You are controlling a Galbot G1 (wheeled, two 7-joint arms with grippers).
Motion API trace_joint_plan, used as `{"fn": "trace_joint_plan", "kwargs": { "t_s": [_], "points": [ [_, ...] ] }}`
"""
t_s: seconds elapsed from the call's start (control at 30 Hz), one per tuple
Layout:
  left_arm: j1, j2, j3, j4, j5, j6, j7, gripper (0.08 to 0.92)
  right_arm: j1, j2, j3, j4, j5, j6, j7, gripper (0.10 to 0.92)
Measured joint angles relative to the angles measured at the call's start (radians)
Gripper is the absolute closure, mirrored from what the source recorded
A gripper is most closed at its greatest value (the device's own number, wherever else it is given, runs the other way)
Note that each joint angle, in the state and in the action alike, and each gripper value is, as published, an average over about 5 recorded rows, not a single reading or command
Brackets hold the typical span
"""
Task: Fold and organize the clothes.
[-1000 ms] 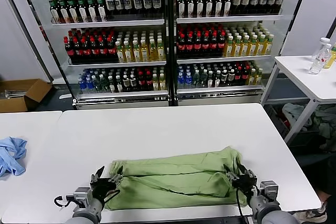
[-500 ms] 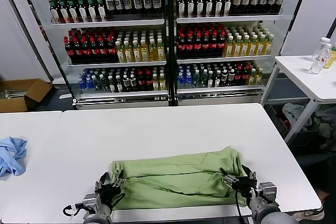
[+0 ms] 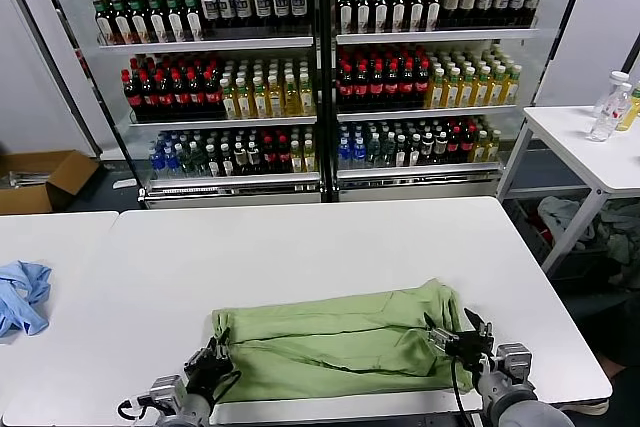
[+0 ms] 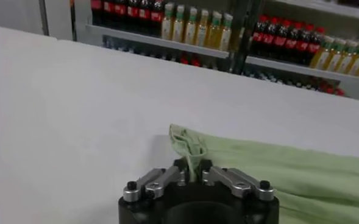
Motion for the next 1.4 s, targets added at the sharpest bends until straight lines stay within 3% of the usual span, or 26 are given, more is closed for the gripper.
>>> {"fn": "trace_joint_plan", "kwargs": {
  "t_s": [0.2, 0.57, 0.77, 1.1, 1.4],
  "points": [
    [-0.023, 0.049, -0.097, -0.007, -0.055, 0.001, 0.035, 0.906, 0.019, -0.009, -0.017, -0.009, 0.009, 0.013, -0.008, 0.203],
    [-0.071, 0.199, -0.407, 0.016, -0.233, 0.044, 0.076, 0.906, 0.041, -0.019, -0.035, -0.013, 0.017, 0.028, -0.015, 0.203],
    [-0.068, 0.222, -0.491, -0.038, -0.371, 0.082, 0.08, 0.906, 0.035, -0.029, -0.026, -0.005, 0.019, 0.03, -0.016, 0.203],
    [-0.077, 0.133, -0.352, -0.171, -0.564, 0.131, 0.078, 0.906, 0.013, -0.033, 0.002, 0.019, 0.02, 0.03, -0.018, 0.203],
    [-0.121, 0.064, -0.108, -0.148, -0.546, 0.129, 0.057, 0.906, -0.009, -0.029, 0.033, 0.039, 0.022, 0.03, -0.02, 0.203]
  ]
}}
